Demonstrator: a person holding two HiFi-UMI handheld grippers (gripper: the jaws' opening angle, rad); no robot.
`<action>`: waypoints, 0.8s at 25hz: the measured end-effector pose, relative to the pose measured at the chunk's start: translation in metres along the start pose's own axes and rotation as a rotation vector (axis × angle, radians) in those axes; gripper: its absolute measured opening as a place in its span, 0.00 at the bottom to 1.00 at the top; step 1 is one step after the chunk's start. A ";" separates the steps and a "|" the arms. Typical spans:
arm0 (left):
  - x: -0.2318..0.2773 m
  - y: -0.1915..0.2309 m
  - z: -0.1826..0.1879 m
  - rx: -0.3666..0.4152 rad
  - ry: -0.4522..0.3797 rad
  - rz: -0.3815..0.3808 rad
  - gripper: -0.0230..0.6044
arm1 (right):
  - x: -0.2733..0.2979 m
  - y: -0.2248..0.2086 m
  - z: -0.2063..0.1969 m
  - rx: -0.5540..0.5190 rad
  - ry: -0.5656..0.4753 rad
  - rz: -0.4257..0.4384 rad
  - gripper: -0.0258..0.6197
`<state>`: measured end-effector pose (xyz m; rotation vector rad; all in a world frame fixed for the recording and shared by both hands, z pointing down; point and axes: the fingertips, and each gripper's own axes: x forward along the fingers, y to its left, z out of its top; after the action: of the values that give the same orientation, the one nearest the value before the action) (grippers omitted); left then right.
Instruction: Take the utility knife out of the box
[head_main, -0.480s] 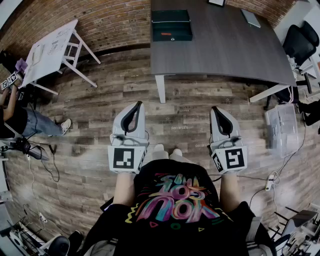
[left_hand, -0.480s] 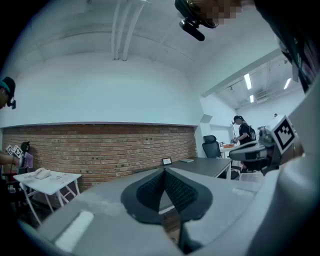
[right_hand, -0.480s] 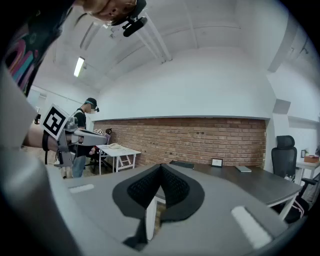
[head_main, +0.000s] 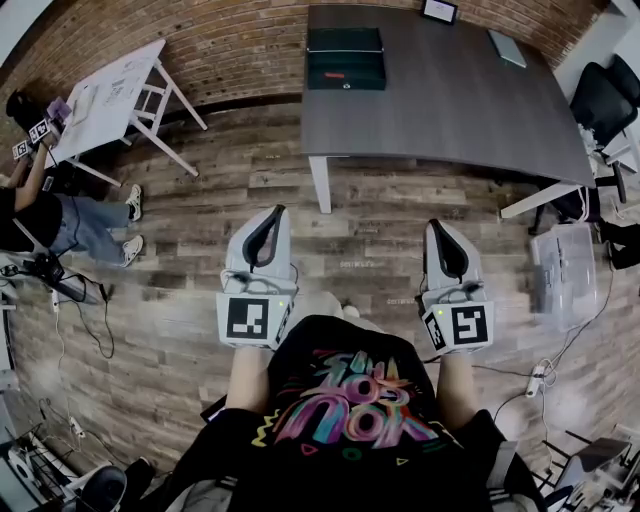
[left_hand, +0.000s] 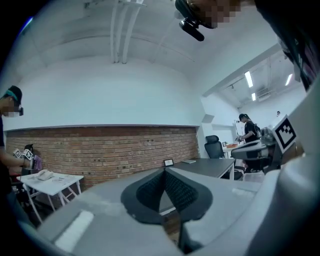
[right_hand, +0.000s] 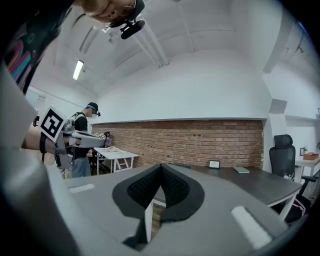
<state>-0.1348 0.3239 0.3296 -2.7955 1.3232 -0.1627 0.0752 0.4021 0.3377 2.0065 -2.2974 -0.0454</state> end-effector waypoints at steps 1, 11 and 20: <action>0.000 -0.001 -0.001 0.001 0.002 0.002 0.04 | -0.001 -0.002 -0.001 0.004 0.000 0.002 0.04; 0.035 0.007 -0.008 0.027 0.003 0.001 0.04 | 0.031 -0.017 -0.016 0.026 0.016 0.026 0.04; 0.133 0.067 -0.008 0.008 -0.004 -0.010 0.04 | 0.133 -0.041 -0.016 0.011 0.032 0.019 0.04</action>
<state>-0.1033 0.1785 0.3418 -2.7947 1.3056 -0.1622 0.0998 0.2654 0.3572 1.9759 -2.3020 0.0012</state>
